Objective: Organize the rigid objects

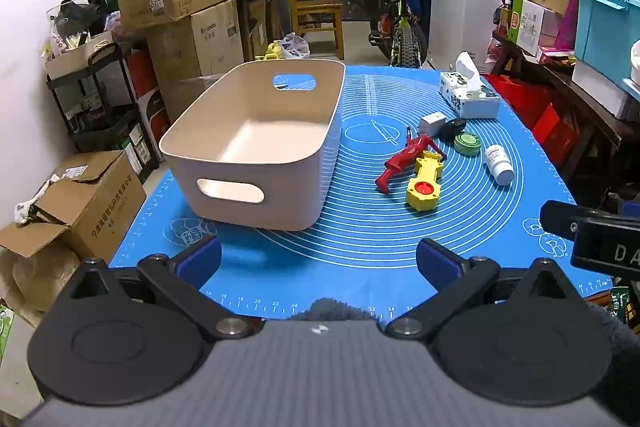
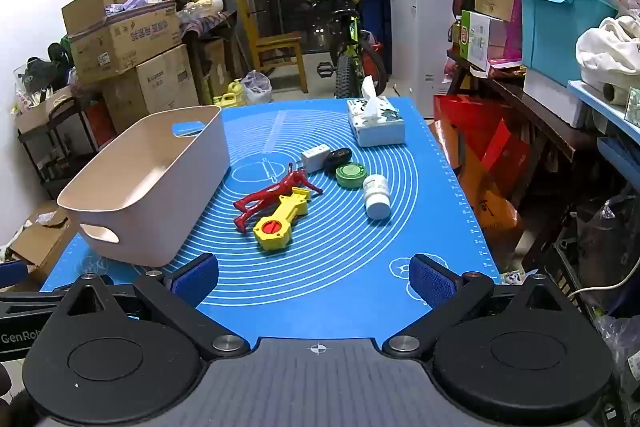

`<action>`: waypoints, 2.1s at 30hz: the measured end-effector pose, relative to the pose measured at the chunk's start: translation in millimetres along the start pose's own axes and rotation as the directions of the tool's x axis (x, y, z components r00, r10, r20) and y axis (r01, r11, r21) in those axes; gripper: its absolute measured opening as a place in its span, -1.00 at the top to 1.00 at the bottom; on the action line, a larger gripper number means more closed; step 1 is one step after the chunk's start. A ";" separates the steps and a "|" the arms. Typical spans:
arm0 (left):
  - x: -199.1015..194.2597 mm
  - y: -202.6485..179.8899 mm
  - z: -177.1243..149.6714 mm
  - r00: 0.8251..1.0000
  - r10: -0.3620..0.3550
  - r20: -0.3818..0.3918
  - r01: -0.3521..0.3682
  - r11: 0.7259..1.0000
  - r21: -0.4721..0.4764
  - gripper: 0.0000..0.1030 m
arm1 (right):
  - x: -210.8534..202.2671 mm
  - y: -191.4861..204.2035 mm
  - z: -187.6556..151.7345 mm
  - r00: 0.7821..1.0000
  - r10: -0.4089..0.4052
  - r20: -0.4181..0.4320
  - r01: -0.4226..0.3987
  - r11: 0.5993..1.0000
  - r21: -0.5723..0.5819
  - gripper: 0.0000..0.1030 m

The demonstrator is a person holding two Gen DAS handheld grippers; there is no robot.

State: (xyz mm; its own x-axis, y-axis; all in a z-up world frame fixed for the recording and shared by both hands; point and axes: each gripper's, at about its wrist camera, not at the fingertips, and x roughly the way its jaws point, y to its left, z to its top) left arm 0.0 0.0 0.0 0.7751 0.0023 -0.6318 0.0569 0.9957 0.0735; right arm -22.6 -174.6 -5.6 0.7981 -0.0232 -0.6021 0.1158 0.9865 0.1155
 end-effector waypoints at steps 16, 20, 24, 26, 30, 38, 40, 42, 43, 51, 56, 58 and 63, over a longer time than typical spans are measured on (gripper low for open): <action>1.9 -1.3 0.4 1.000 0.000 0.000 0.000 1.000 -0.001 -0.99 | -4.2 1.7 -0.2 1.000 -0.010 0.021 0.010 1.000 -0.003 -0.96; 1.7 -0.4 2.4 1.000 0.002 0.002 -0.002 1.000 0.002 -0.99 | -5.0 0.2 2.7 1.000 -0.011 0.025 0.011 1.000 -0.002 -0.96; 0.4 2.0 1.2 1.000 0.000 0.000 0.000 1.000 0.007 -0.99 | -2.9 -0.6 3.3 1.000 -0.010 0.027 0.010 1.000 -0.004 -0.96; 0.0 0.3 1.1 1.000 0.003 0.002 -0.003 1.000 0.010 -0.99 | -2.8 -0.6 3.3 1.000 -0.010 0.027 0.010 1.000 -0.004 -0.96; 0.3 0.6 0.9 1.000 0.007 0.003 -0.007 1.000 0.009 -0.99 | -3.5 -2.1 2.6 1.000 -0.006 0.026 0.006 1.000 0.002 -0.96; 1.7 3.2 -0.1 1.000 0.007 -0.002 -0.007 1.000 0.002 -0.99 | -3.9 -3.7 3.7 0.999 -0.009 0.035 0.009 1.000 0.000 -0.95; 1.6 4.1 0.3 1.000 0.007 -0.003 -0.007 1.000 -0.002 -0.99 | -3.7 -2.7 3.8 0.999 -0.011 0.038 0.011 1.000 -0.005 -0.95; 1.9 4.1 0.3 1.000 0.008 -0.002 -0.008 1.000 0.000 -0.99 | -2.2 -2.8 3.9 0.999 -0.010 0.036 0.011 1.000 -0.006 -0.96; 1.9 4.5 0.3 1.000 0.007 -0.003 -0.007 1.000 0.001 -0.99 | -2.5 -2.3 3.6 0.999 -0.010 0.035 0.010 1.000 -0.003 -0.96; 1.2 5.7 -0.2 1.000 0.005 -0.006 -0.005 1.000 -0.003 -0.99 | -2.3 -1.7 2.6 0.999 -0.011 0.034 0.011 1.000 0.003 -0.96; 1.2 6.0 0.5 1.000 0.005 -0.007 -0.005 1.000 -0.001 -0.99 | -2.3 -1.8 2.5 0.999 -0.011 0.035 0.011 1.000 0.002 -0.96; 1.3 6.4 0.5 1.000 0.005 -0.007 -0.005 1.000 -0.001 -0.99 | -2.3 -1.8 2.5 0.999 -0.011 0.035 0.011 1.000 0.003 -0.96; 0.3 5.8 0.0 1.000 0.003 -0.006 -0.003 1.000 -0.002 -0.99 | -1.8 -2.1 2.6 0.999 -0.012 0.035 0.012 1.000 0.002 -0.96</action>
State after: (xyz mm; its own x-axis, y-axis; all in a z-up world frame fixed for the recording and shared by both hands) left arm 0.6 5.7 0.2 0.7716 0.0054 -0.6361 0.0535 0.9959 0.0734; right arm -22.8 -177.0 -2.7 0.8170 -0.0408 -0.5752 0.1263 0.9859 0.1095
